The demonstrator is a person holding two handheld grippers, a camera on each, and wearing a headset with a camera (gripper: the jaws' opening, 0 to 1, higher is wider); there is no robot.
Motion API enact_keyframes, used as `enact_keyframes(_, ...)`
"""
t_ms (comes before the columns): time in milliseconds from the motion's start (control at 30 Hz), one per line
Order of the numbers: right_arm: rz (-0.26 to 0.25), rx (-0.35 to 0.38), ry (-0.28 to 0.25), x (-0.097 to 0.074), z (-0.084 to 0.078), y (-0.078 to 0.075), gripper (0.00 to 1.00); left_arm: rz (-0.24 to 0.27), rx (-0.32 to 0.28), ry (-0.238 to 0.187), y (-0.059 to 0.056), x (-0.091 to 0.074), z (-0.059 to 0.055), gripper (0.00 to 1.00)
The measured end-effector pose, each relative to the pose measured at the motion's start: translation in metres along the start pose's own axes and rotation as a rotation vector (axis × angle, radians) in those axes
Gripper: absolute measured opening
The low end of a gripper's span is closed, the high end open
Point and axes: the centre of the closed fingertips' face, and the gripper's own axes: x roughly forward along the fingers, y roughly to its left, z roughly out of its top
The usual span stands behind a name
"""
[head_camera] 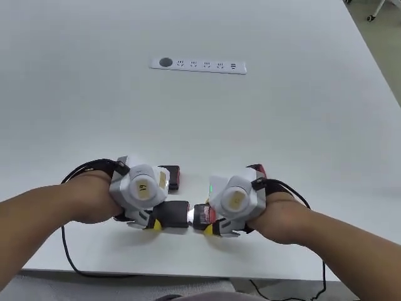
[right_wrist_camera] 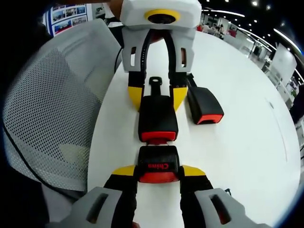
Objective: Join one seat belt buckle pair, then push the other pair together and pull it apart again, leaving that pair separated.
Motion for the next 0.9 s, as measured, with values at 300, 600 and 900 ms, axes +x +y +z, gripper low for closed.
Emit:
enact_keyframes(300,0.007,0.018,0.01,0.0022,0.0017,0.001,0.31,-0.008,0.016,-0.005,0.001,0.0011,-0.001,0.32)
enact_keyframes(600,0.022,0.016,0.012,0.0008,0.0023,0.0037,0.31,-0.014,0.015,-0.018,0.0006,0.0009,-0.0004,0.32)
enact_keyframes(900,0.02,0.004,0.011,0.0017,0.0016,0.0048,0.31,-0.007,0.012,-0.026,0.0007,0.0017,-0.0015,0.32)
